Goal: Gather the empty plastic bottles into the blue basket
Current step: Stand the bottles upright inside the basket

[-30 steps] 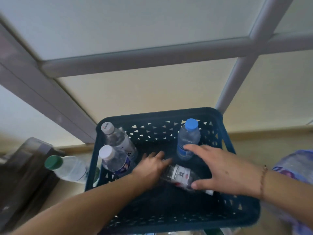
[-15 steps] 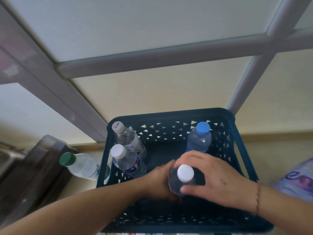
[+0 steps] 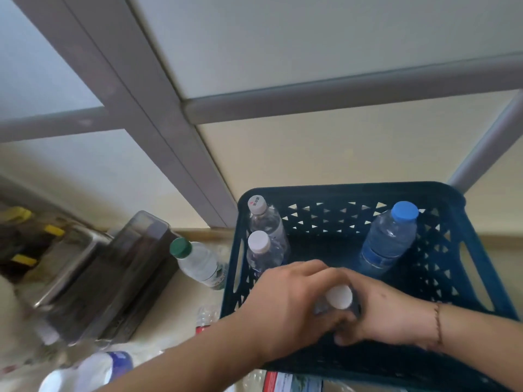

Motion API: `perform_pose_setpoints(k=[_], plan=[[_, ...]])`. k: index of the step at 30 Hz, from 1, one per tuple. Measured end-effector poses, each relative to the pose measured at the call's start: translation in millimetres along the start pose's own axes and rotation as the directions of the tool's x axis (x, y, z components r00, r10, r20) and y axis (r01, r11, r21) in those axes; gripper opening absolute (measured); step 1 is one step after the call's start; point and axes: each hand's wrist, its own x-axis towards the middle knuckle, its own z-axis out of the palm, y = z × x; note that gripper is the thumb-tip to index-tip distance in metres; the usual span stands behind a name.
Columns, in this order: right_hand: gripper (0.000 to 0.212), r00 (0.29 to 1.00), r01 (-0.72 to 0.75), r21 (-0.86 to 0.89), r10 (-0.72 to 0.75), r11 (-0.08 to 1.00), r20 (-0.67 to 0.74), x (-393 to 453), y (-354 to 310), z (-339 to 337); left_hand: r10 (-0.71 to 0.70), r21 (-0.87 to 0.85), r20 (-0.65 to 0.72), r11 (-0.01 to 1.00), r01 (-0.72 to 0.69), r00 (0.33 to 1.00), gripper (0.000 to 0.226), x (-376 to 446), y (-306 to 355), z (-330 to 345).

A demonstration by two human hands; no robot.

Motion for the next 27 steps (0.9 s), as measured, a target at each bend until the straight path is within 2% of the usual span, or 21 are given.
perform_pose_setpoints(k=[3, 6, 8, 9, 10, 12, 15, 18, 21, 25, 27], plan=[[0.070, 0.998, -0.035, 0.087, 0.031, 0.996, 0.054, 8.3, -5.8, 12.7, 0.076, 0.144, 0.014, 0.987, -0.078, 0.997, 0.031, -8.6, -4.4, -11.3], [0.085, 0.974, -0.182, 0.289, 0.133, 0.940, 0.181, 27.8, -3.8, 30.3, 0.037, 0.256, 0.004, 0.966, -0.037, 0.999, 0.033, -35.9, -19.8, -30.4], [0.069, 0.924, -0.300, 0.397, 0.162, 0.867, 0.346, 44.1, -12.1, 45.0, 0.031, 0.326, -0.035, 0.945, -0.018, 0.999, 0.032, -50.9, -31.9, -38.0], [0.058, 0.918, -0.295, 0.444, 0.123, 0.846, 0.376, 52.9, -17.1, 54.2, 0.034, 0.349, -0.056, 0.937, -0.012, 0.998, 0.029, -55.9, -36.7, -40.4], [0.049, 0.926, -0.282, 0.498, 0.098, 0.820, 0.364, 61.4, -22.7, 63.6, 0.029, 0.363, -0.080, 0.932, 0.002, 0.996, 0.026, -59.6, -40.7, -42.7], [0.045, 0.948, -0.298, 0.596, 0.157, 0.746, 0.277, 74.2, -33.4, 75.6, -0.027, 0.370, -0.137, 0.926, 0.076, 0.990, 0.029, -65.0, -46.4, -47.4], [0.063, 0.964, -0.260, 0.674, 0.223, 0.692, 0.143, 88.2, -28.9, 82.6, -0.169, 0.287, -0.167, 0.934, 0.212, 0.971, 0.037, -68.4, -49.3, -51.6], [0.094, 0.970, -0.228, 0.624, 0.233, 0.747, 0.075, 86.1, -21.1, 85.0, -0.208, 0.268, -0.066, 0.938, 0.218, 0.976, 0.043, -61.6, -47.8, -45.3], [0.099, 0.959, -0.252, 0.516, 0.284, 0.819, 0.017, 84.3, -18.2, 97.5, -0.216, 0.219, -0.022, 0.952, 0.216, 0.976, 0.046, -54.6, -47.3, -41.7], [0.119, 0.983, -0.140, 0.217, 0.162, 0.966, -0.086, 94.1, -31.3, 111.3, -0.195, 0.274, -0.020, 0.942, 0.193, 0.981, 0.049, -51.7, -49.7, -45.2], [0.118, 0.970, -0.160, 0.274, 0.202, 0.948, -0.135, 95.1, -35.7, 113.0, -0.253, 0.223, -0.031, 0.941, 0.254, 0.967, 0.047, -53.2, -53.6, -47.3]])
